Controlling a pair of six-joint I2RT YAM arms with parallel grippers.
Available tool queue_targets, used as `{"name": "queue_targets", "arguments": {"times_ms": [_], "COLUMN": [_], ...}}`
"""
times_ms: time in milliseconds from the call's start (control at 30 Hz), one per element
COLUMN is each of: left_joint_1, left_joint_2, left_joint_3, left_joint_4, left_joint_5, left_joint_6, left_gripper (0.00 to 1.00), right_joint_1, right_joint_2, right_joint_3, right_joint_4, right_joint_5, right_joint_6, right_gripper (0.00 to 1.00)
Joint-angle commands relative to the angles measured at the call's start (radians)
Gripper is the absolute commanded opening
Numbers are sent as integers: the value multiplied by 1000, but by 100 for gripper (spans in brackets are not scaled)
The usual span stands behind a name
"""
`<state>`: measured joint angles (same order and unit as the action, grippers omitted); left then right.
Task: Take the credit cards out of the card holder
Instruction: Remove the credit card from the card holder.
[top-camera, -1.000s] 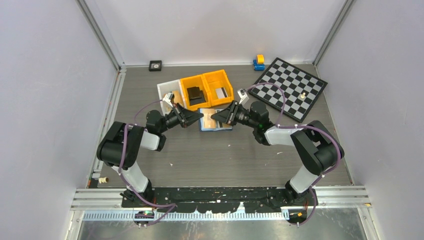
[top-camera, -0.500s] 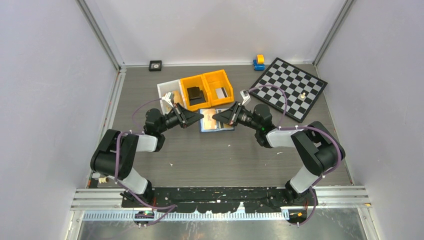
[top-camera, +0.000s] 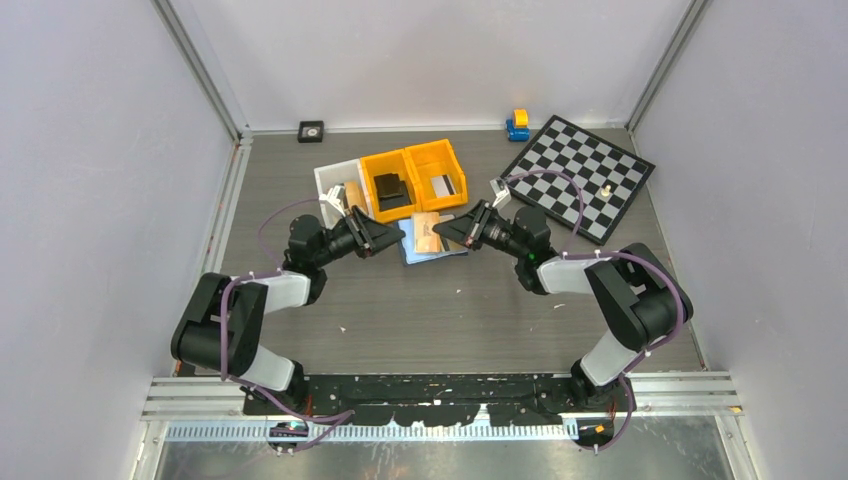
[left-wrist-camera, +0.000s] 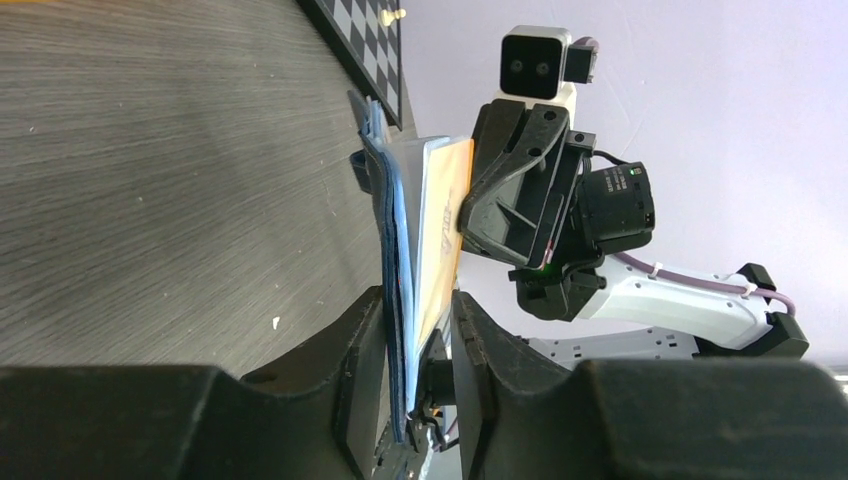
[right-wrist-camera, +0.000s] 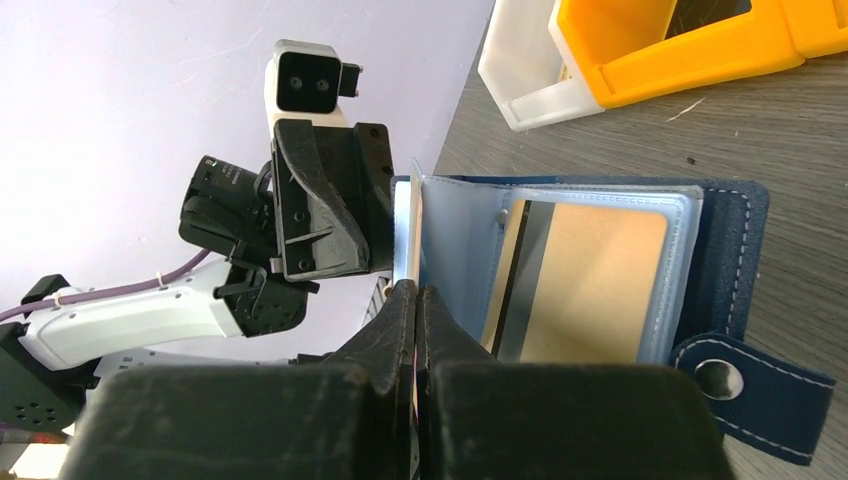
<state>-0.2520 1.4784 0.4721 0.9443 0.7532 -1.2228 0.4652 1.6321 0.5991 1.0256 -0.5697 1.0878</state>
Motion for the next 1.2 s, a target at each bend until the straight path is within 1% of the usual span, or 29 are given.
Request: {"name": "queue_targets", "arguments": {"times_ms": [0, 33, 200, 267, 467, 733, 800, 833, 867, 900, 933, 967, 1000, 1033, 1067, 1133, 1167], "left_joint_1": [-13, -14, -15, -15, -16, -15, -15, -15, -15, -15, -15, -15, -15, -14, -14, -12, -11], "left_joint_2": [-12, -11, -13, -14, -19, -21, -23, -26, -31, -36, -41, -48, -52, -57, -61, -66, -69], "left_joint_3": [9, 11, 13, 14, 15, 15, 14, 12, 10, 7, 8, 8, 8, 7, 3, 1, 1], "left_joint_4": [-2, -2, -8, -13, -21, -24, -24, -24, -24, -30, -37, -44, -49, -49, -50, -52, -50], "left_joint_5": [2, 2, 3, 4, 3, 3, 2, -2, -7, -10, -11, -14, -16, -18, -21, -22, -24], "left_joint_6": [28, 29, 33, 37, 40, 42, 41, 42, 46, 51, 54, 58, 59, 61, 61, 62, 61], "left_gripper": [30, 28, 28, 26, 22, 20, 14, 8, 2, 0, 0, 0, 0, 0, 0, 0, 0], "right_joint_1": [1, 1, 2, 6, 27, 41, 44, 44, 44, 44, 44, 43, 44, 44, 43, 42, 43], "right_joint_2": [-14, -11, 4, 12, 55, 80, 78, 77, 75, 74, 74, 74, 74, 75, 75, 76, 76], "right_joint_3": [10, 11, 25, 33, 82, 119, 119, 120, 118, 117, 111, 108, 106, 104, 102, 100, 98], "right_joint_4": [85, 91, 96, 94, 33, -26, -28, -28, -28, -22, -11, 1, 8, 17, 25, 41, 50], "right_joint_5": [-6, -8, -30, -40, -75, -90, -91, -89, -90, -90, -90, -89, -89, -90, -91, -94, -95], "right_joint_6": [18, 22, 35, 40, 32, 20, 19, 19, 17, 19, 22, 26, 28, 31, 35, 42, 45], "right_gripper": [1, 0, 1, 1, 1, 1, 1, 0, 2, 10, 20, 27, 30, 30, 28, 20, 17]}}
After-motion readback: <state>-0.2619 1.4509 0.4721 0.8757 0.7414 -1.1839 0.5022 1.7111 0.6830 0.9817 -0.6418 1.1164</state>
